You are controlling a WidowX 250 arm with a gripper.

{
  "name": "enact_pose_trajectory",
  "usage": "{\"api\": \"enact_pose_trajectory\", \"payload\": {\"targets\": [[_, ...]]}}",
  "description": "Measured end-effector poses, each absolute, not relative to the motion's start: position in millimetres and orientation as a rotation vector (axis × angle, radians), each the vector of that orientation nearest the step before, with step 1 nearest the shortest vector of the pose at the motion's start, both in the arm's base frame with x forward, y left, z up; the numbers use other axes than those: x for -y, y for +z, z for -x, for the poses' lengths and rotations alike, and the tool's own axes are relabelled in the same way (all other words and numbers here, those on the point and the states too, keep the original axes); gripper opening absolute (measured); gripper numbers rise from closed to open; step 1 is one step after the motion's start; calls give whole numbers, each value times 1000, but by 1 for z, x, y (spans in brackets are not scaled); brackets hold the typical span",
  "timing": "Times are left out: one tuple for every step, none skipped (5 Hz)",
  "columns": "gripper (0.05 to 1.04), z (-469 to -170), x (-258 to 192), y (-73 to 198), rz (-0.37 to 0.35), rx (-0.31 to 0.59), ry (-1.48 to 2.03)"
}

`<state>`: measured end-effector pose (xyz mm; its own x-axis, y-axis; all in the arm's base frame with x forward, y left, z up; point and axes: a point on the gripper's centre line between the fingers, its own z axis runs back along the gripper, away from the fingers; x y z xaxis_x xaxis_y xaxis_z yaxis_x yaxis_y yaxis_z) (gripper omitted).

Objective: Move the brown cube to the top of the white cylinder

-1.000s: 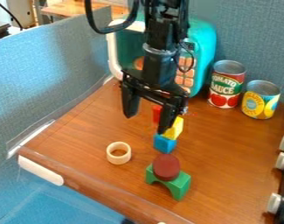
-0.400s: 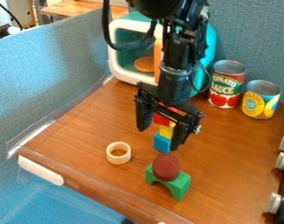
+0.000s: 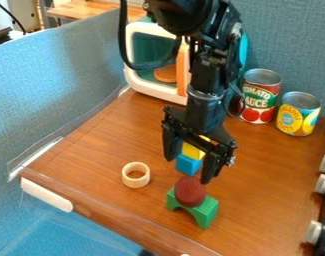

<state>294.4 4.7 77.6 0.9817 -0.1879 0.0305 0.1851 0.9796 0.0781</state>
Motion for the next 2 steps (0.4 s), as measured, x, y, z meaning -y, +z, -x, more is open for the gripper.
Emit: {"api": "enact_pose_trajectory", "payload": {"targets": [[1001,-296,-4,71,-73,30,-186],[1001,-296,-4,66,-70,28,-172]]}}
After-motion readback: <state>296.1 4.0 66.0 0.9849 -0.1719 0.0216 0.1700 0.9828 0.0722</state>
